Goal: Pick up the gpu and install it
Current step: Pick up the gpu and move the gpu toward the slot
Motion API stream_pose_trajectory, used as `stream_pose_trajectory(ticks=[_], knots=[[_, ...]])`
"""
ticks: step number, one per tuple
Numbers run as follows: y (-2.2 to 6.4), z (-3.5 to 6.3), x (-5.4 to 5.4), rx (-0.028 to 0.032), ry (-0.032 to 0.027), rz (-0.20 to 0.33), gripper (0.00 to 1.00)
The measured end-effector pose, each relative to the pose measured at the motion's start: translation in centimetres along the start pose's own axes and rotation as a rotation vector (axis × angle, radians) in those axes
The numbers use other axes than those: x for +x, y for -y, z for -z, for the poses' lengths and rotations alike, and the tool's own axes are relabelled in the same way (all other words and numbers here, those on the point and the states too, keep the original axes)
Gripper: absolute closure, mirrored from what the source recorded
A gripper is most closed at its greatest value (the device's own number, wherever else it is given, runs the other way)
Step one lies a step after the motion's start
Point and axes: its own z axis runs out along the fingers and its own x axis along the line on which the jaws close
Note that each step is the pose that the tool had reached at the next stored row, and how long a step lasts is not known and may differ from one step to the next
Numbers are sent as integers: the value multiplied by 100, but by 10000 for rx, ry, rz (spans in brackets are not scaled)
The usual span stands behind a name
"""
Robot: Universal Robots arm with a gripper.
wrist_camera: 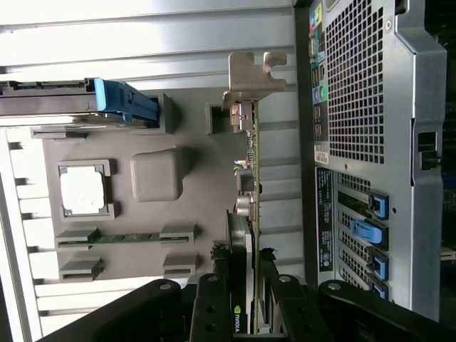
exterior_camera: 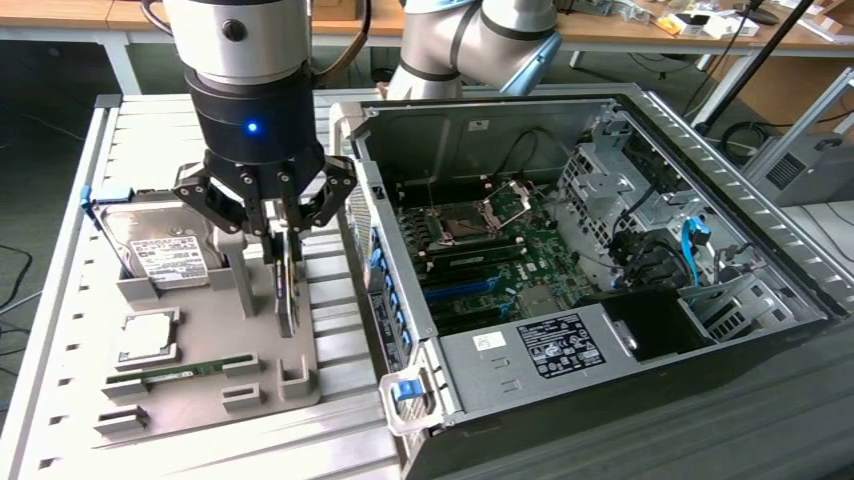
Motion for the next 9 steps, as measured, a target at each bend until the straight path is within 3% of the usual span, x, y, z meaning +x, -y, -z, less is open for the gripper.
stream_pose_trajectory(ticks=[9], knots=[[3, 41, -1, 1, 0, 0, 73]])
